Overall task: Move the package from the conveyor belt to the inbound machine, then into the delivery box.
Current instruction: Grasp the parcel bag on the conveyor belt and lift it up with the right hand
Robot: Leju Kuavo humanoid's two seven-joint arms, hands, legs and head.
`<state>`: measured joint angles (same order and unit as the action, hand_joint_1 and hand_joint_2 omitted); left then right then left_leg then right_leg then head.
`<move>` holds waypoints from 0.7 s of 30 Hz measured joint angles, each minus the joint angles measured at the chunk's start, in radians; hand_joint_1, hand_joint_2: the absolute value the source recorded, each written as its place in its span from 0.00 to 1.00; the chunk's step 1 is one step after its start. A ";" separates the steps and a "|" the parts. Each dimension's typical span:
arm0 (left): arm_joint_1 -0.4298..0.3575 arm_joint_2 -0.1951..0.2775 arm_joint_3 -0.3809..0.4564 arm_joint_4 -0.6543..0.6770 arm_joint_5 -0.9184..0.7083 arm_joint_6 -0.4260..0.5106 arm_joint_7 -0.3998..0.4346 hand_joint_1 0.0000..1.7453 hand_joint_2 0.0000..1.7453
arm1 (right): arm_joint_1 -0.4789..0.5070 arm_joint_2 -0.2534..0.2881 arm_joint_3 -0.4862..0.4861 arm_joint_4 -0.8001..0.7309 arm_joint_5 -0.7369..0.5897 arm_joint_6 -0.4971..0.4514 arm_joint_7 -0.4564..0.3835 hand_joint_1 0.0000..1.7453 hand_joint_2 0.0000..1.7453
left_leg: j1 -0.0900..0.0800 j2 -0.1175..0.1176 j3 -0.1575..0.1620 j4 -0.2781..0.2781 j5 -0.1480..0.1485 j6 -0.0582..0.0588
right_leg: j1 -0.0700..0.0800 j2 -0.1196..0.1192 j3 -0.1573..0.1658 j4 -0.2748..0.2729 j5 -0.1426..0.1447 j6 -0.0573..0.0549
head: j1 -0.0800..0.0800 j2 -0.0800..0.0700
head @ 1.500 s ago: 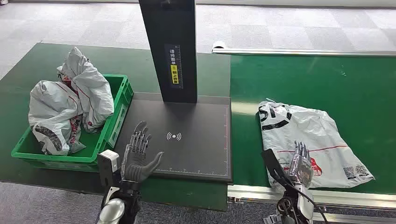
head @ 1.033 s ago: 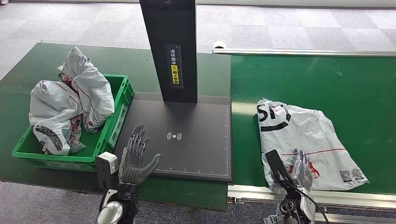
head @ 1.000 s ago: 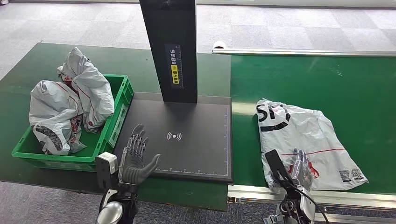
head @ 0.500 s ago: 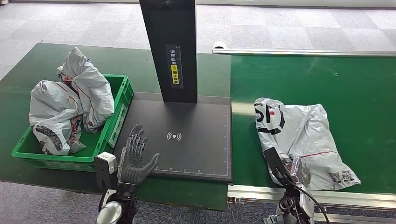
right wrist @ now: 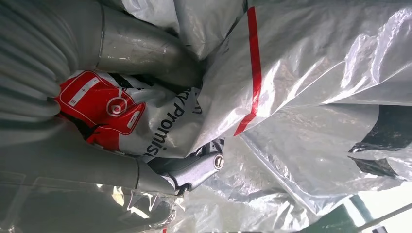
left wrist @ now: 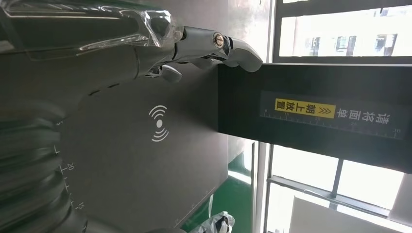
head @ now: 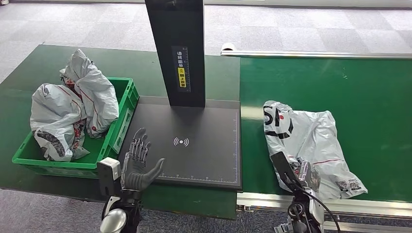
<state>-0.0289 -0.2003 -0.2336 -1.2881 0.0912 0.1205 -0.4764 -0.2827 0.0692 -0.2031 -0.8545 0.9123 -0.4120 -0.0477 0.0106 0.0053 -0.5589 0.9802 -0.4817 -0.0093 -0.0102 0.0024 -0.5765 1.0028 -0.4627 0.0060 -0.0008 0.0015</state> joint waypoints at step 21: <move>-0.029 0.018 0.198 -0.186 -0.007 0.085 -0.072 0.00 1.00 | 0.038 0.065 0.584 -0.571 -0.243 0.123 -0.185 1.00 1.00 | 0.001 0.001 0.000 0.000 0.002 -0.001 | 0.001 0.000 0.000 0.001 0.000 0.000 | 0.000 0.000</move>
<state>-0.0577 -0.1825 -0.0351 -1.4736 0.0839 0.2056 -0.5482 -0.2447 0.1339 0.3813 -1.4251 0.6693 -0.2894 -0.2327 0.0119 0.0059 -0.5588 0.9798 -0.4802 -0.0103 -0.0089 0.0025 -0.5763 1.0033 -0.4626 0.0056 -0.0008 0.0015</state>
